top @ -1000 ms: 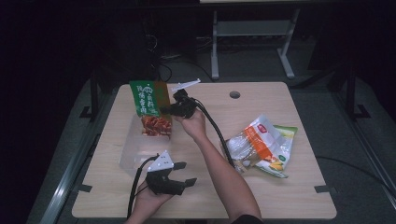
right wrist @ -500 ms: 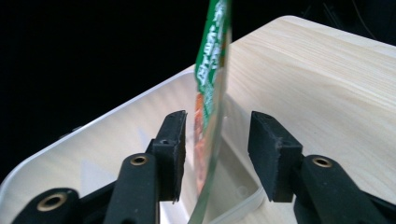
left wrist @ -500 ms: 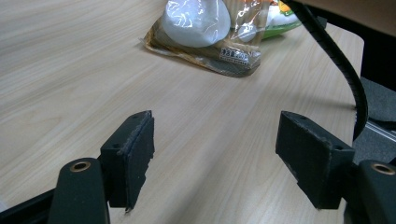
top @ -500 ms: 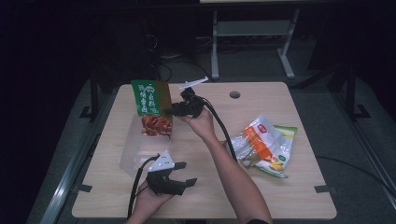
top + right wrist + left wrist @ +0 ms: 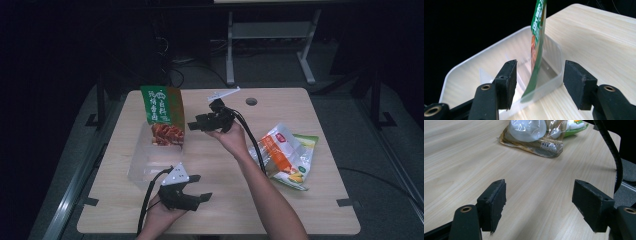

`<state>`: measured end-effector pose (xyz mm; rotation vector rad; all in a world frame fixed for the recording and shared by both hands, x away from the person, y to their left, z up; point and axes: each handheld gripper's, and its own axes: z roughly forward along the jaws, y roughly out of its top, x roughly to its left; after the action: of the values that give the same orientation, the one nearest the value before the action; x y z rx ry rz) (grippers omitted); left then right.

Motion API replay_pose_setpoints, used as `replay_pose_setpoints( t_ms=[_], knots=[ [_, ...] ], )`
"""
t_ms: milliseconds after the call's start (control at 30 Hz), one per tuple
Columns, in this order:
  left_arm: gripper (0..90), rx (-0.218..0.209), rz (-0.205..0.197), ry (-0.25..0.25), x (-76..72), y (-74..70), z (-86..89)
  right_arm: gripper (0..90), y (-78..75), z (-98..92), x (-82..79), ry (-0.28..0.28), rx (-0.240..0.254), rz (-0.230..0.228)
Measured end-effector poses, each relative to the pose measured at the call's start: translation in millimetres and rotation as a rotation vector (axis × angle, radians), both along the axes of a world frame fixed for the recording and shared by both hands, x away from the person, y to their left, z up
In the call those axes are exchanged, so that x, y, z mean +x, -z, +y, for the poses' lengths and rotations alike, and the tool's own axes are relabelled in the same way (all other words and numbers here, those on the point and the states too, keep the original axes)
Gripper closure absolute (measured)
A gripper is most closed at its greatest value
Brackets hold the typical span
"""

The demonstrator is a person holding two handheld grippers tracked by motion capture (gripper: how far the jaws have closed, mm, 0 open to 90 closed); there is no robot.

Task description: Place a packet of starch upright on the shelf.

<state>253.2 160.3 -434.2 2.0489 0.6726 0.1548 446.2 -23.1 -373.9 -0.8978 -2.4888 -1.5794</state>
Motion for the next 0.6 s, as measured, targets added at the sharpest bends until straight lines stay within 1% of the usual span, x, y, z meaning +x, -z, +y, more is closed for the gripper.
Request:
replay_pose_setpoints(
  t_ms=[67,133,200,300,367,567,600],
  knots=[
    [26.8,0.005,-0.005,0.004,0.1,0.1,-0.5,42.0,0.6,-6.5,-4.9,0.005,0.000,0.007],
    [26.9,0.006,0.001,0.004,-0.3,0.5,-1.8,42.0,1.3,-11.7,-9.4,0.008,-0.005,0.010],
    [26.9,0.006,-0.001,0.004,-0.5,-0.1,-2.1,41.3,2.3,-17.9,-15.1,0.013,-0.018,0.013],
    [26.8,0.016,-0.012,0.005,-0.2,-1.2,-1.5,40.6,2.6,-27.3,-22.1,0.018,-0.021,0.013],
    [26.7,0.014,-0.008,0.005,0.5,-1.1,-0.8,40.0,2.1,-33.3,-25.8,0.020,-0.032,0.008],
    [26.7,0.010,-0.003,0.005,0.6,0.1,-1.2,38.9,2.1,-58.6,-36.5,0.050,-0.045,0.014],
    [26.6,0.004,-0.003,0.004,0.5,0.7,-1.7,38.8,1.9,-62.1,-37.4,0.054,-0.051,0.014]
  ],
)
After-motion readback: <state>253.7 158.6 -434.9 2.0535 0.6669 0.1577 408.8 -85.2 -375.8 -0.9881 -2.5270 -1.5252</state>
